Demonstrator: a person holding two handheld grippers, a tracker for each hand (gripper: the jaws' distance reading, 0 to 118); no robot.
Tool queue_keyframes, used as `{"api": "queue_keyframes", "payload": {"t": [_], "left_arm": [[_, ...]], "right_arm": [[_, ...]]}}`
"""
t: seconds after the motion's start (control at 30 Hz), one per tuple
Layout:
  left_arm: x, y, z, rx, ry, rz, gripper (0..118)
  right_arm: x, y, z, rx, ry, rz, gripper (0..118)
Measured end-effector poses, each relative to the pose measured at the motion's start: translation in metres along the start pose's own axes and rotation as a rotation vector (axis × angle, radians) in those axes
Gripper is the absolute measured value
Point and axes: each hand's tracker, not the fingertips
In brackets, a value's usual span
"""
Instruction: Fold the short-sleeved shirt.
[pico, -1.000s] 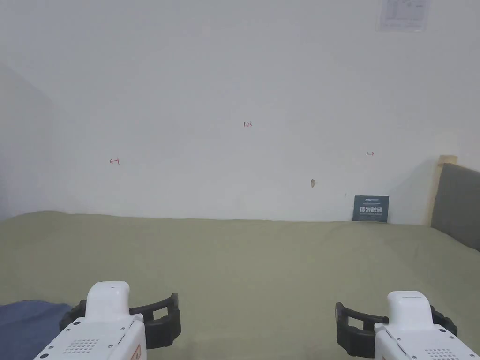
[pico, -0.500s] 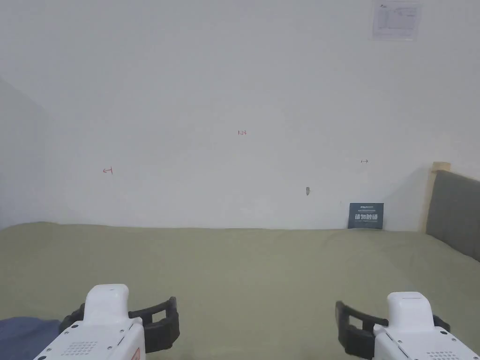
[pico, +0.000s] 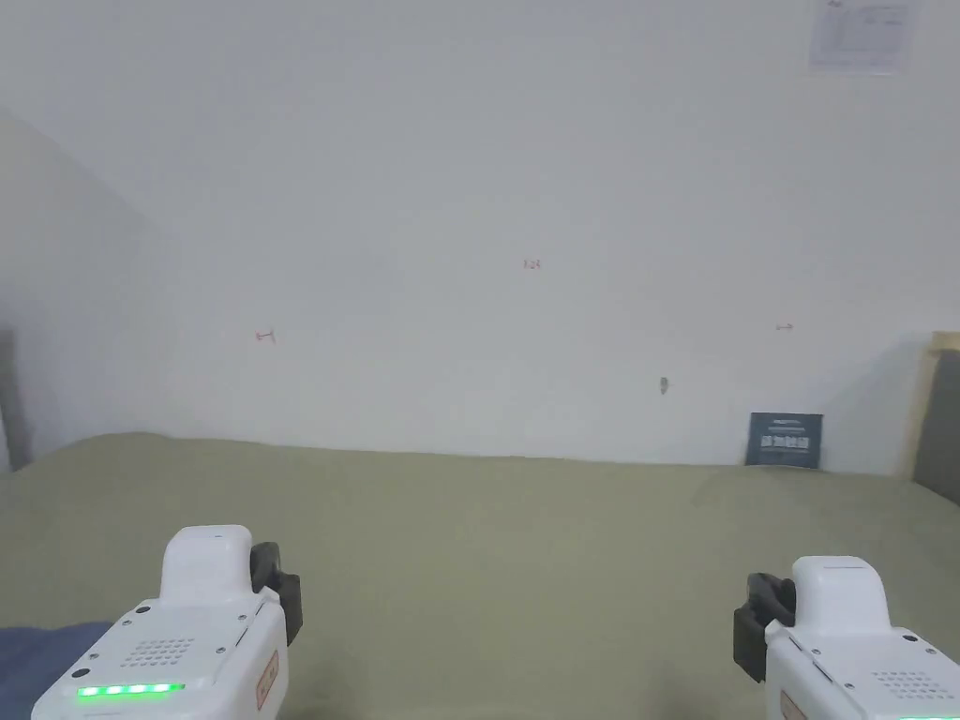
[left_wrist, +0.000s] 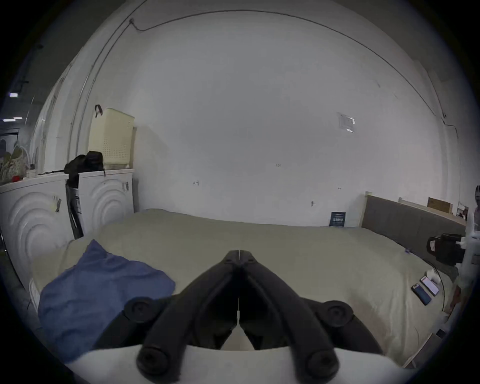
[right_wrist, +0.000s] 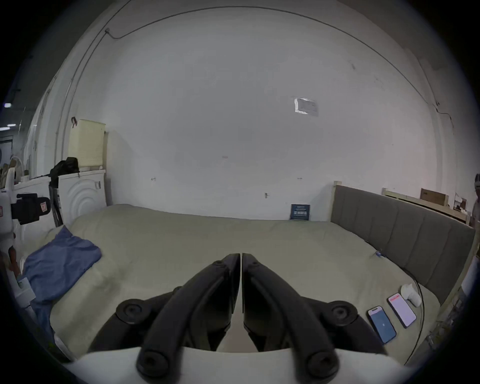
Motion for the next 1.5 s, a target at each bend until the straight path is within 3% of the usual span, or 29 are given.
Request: {"api": "queue_keyframes", "payload": {"t": [0.17,0.47,0.63,0.8,0.97,1.27,1.4,1.43,1.47,1.5], "left_arm": [[-0.058,0.012,0.022,0.007,0.114,0.023,0],[-0.172,0.015,0.085,-0.01,0.397,0.038,0],[-0.215,0.003,0.109,-0.056,0.487,0.072,0],[-0.247,-0.015,0.092,-0.12,0.498,0.089,0],[-0.273,-0.012,0.014,-0.306,0.429,0.105,0],[-0.298,-0.004,-0.201,-1.011,0.079,0.073,0],[-0.293,-0.024,-0.242,-1.084,0.069,0.18,0],[-0.293,-0.029,-0.249,-1.067,0.084,0.211,12],[-0.292,-0.034,-0.255,-1.06,0.093,0.222,43],[-0.29,-0.038,-0.259,-1.048,0.106,0.24,87]], "right_arm": [[-0.068,0.018,-0.028,0.008,0.139,0.0,8],[-0.236,0.022,-0.054,-0.013,0.449,0.04,8],[-0.296,0.013,-0.058,-0.03,0.54,0.06,8],[-0.318,0.006,-0.071,-0.038,0.563,0.072,8],[-0.331,0.0,-0.101,-0.039,0.565,0.123,8],[-0.329,-0.026,-0.159,-0.088,0.518,0.163,8],[-0.324,-0.042,-0.171,-0.097,0.499,0.157,8],[-0.324,-0.045,-0.174,-0.101,0.499,0.151,8],[-0.324,-0.047,-0.176,-0.108,0.501,0.147,8],[-0.324,-0.049,-0.177,-0.114,0.503,0.148,8]]}}
